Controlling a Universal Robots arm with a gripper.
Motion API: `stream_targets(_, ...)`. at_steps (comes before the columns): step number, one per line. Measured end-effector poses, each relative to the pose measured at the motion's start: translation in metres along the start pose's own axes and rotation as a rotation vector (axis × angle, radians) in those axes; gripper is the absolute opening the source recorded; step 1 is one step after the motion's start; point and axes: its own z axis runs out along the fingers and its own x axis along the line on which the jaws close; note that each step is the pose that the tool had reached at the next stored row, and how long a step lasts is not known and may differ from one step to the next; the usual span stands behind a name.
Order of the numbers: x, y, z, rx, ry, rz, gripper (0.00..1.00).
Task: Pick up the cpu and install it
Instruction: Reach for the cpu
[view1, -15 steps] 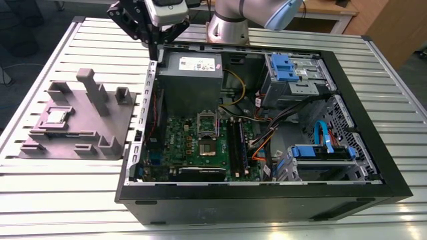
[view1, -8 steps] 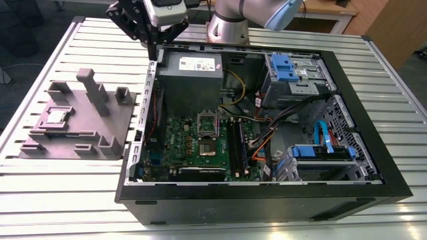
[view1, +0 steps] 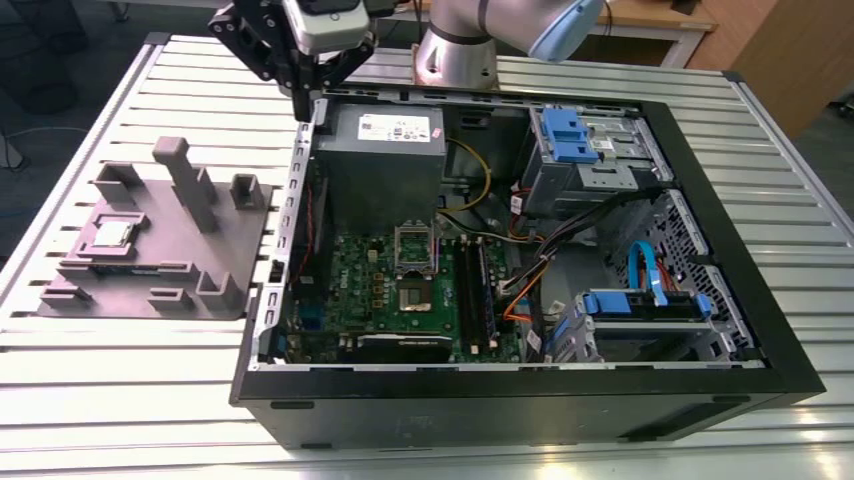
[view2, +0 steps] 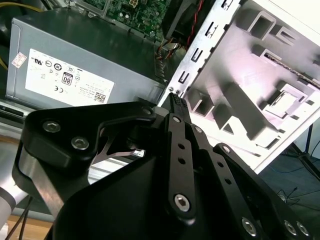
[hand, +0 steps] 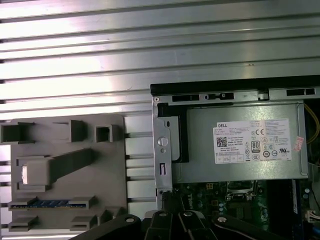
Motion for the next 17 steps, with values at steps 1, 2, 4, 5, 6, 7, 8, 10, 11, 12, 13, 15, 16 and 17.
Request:
stream_targets(1, 0.0004, 0.0, 0.0, 0.0001, 0.0001, 0.0, 0.1)
stream_targets(2, 0.0008, -0.0001, 0.0001, 0.0001, 0.0002, 0.0, 0.1)
stream_targets(4, 0.0021, -0.0002, 0.0002, 0.0002, 0.0004, 0.0, 0.1)
stream_targets(5, 0.0028, -0.0003, 0.0003, 0.0002, 0.0004, 0.0, 0.1)
stream_targets(6, 0.0039, -0.0003, 0.0004, 0.0002, 0.0005, 0.0, 0.1)
stream_targets(7, 0.0049, -0.0004, 0.0004, 0.0003, 0.0006, 0.0, 0.1)
stream_targets(8, 0.0061, -0.0005, 0.0006, 0.0002, 0.0006, 0.0, 0.1)
stream_targets(10, 0.0087, -0.0007, 0.001, 0.0001, 0.0005, 0.0, 0.1)
stream_targets(11, 0.01, -0.0008, 0.0011, 0.0001, 0.0005, 0.0, 0.1)
stream_targets(12, 0.0114, -0.0009, 0.0012, 0.0001, 0.0005, 0.0, 0.1)
stream_targets(13, 0.013, -0.0011, 0.0013, 0.0002, 0.0005, 0.0, 0.1)
stream_targets(15, 0.0156, -0.0013, 0.0015, 0.0001, 0.0005, 0.0, 0.1)
stream_targets(16, 0.0167, -0.0014, 0.0016, 0.0001, 0.0005, 0.0, 0.1)
stream_targets(17, 0.0173, -0.0014, 0.0016, 0.0001, 0.0003, 0.0, 0.1)
